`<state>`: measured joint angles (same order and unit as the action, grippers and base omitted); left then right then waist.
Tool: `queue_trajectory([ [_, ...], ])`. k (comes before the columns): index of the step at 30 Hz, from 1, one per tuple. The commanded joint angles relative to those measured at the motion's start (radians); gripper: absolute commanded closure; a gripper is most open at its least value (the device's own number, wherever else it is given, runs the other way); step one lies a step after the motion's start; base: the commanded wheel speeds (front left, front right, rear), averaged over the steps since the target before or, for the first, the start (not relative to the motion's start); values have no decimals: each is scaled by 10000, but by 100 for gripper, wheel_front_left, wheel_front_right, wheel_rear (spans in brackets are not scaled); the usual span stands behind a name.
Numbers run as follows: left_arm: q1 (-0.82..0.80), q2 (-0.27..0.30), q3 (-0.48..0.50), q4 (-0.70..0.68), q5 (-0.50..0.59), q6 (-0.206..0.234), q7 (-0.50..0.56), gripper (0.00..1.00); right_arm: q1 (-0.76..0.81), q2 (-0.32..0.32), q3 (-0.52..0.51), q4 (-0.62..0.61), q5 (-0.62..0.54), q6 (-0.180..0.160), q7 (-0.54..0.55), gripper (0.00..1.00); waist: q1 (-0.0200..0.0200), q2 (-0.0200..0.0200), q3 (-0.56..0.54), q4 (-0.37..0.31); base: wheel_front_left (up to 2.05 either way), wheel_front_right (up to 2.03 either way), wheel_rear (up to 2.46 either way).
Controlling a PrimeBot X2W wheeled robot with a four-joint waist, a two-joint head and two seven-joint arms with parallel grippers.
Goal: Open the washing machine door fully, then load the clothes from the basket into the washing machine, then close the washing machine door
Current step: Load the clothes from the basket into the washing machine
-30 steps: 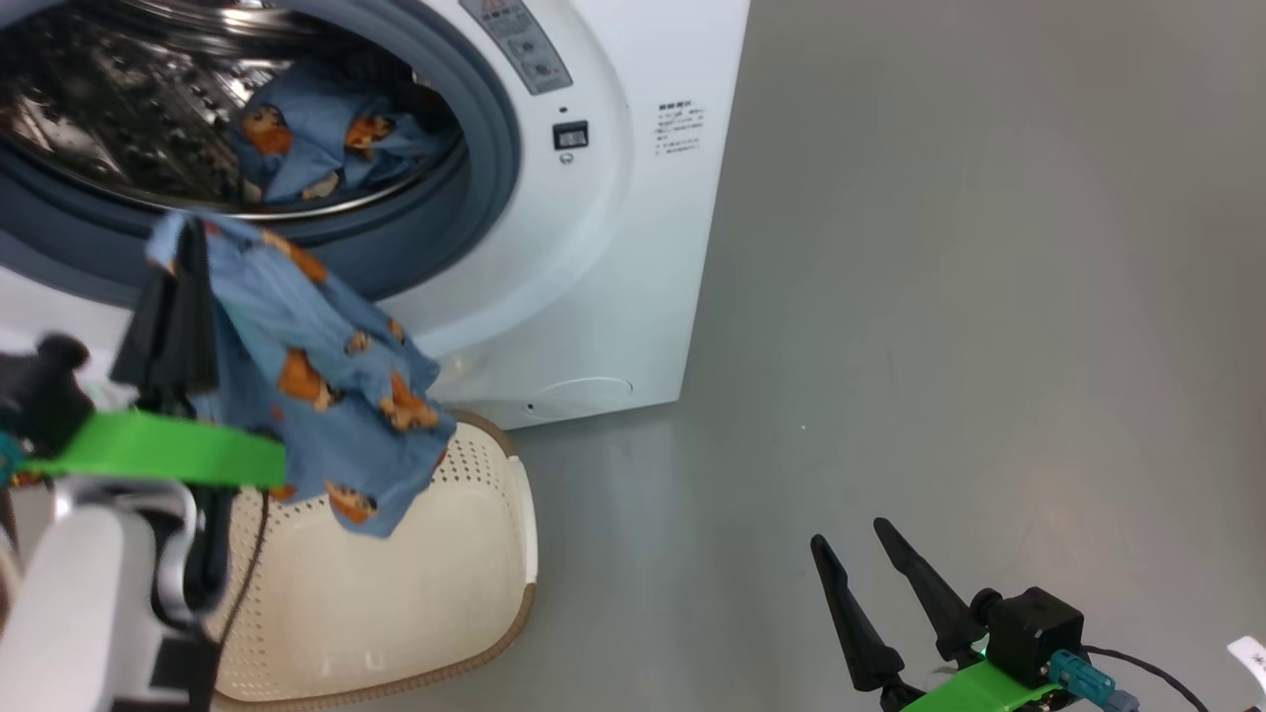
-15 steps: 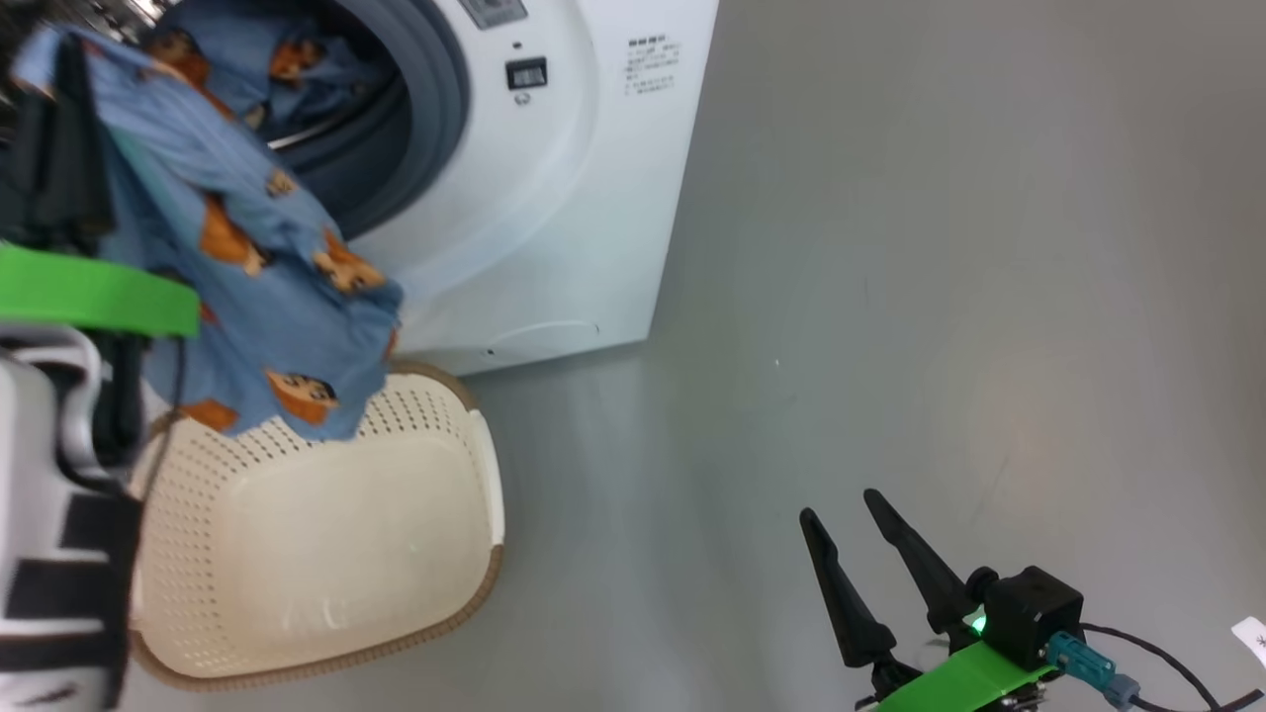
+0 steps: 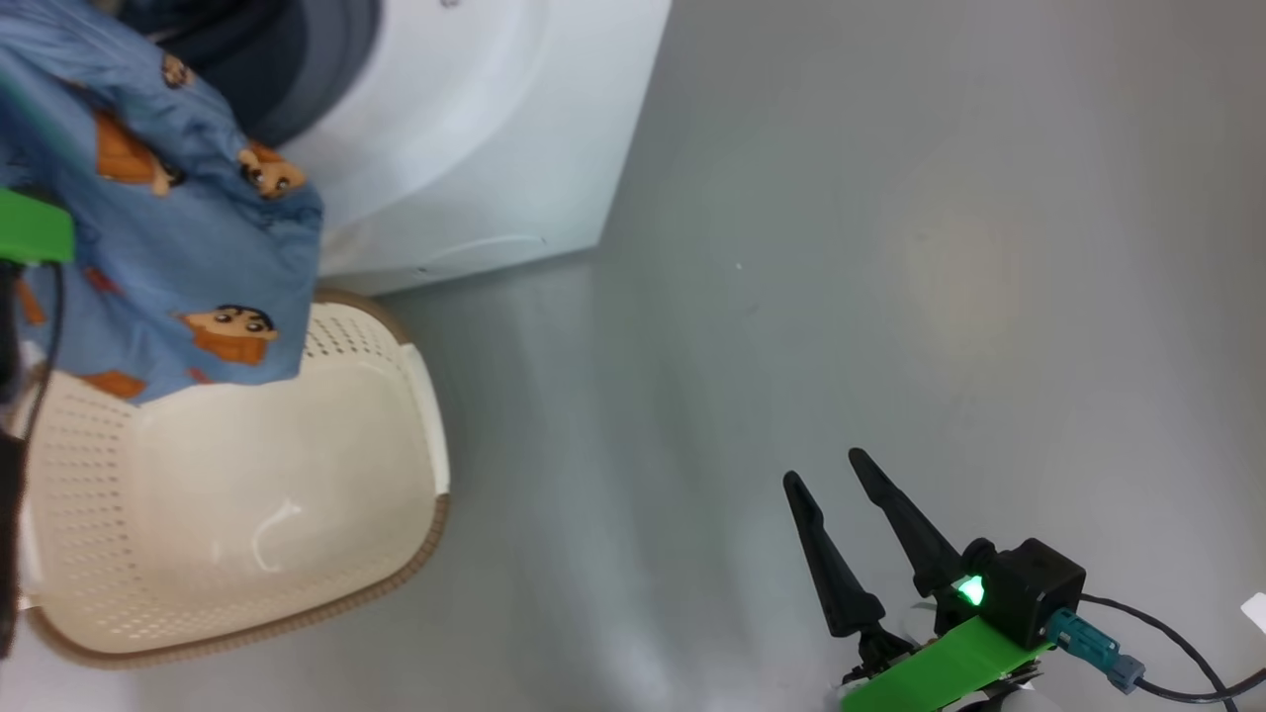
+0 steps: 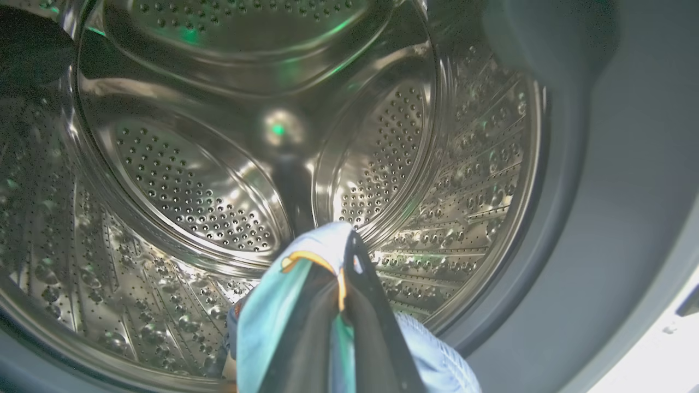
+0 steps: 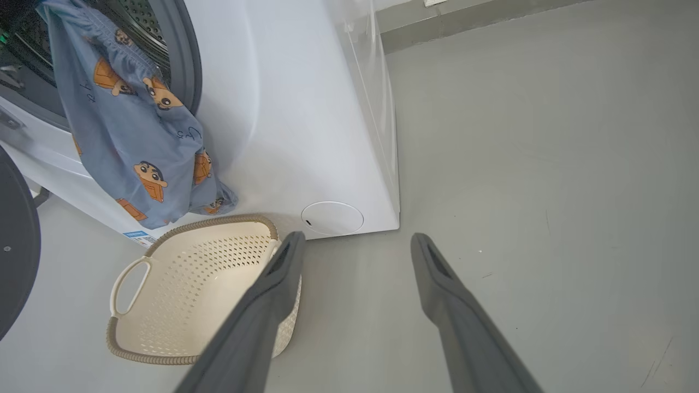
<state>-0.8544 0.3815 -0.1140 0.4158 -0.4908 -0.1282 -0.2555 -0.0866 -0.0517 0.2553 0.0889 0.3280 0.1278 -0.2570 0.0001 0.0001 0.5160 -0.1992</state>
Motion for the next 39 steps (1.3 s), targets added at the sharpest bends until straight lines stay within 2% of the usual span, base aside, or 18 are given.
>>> queue_trajectory([
  [1, -402, 650, 243, -82, -98, -24, 21, 100, -98, 15, 328, -287, 210, 29, -48, 0, -1, -1, 521, -382, 0, 0, 0],
  [13, -1709, 1661, -435, 444, -172, -25, 953, 100, -143, 15, 690, -599, 483, 29, -48, 0, -1, -1, 1538, -829, 0, 0, 0],
  [28, -3145, 2115, -907, 608, -392, -25, 1544, 100, -119, 15, 1056, -739, 652, 29, -48, 0, -1, -1, 2439, -1020, 0, 0, 0],
  [34, -3661, 2495, -1072, 641, -425, -25, 1737, 100, -78, 15, 1393, -818, 764, 29, -48, 0, -1, -1, 2775, -1232, 0, 0, 0],
  [39, -4127, 2643, -1176, 530, -345, -25, 1645, 100, -25, 15, 1533, -859, 795, 29, -48, 0, -1, -1, 2995, -1341, 0, 0, 0],
])
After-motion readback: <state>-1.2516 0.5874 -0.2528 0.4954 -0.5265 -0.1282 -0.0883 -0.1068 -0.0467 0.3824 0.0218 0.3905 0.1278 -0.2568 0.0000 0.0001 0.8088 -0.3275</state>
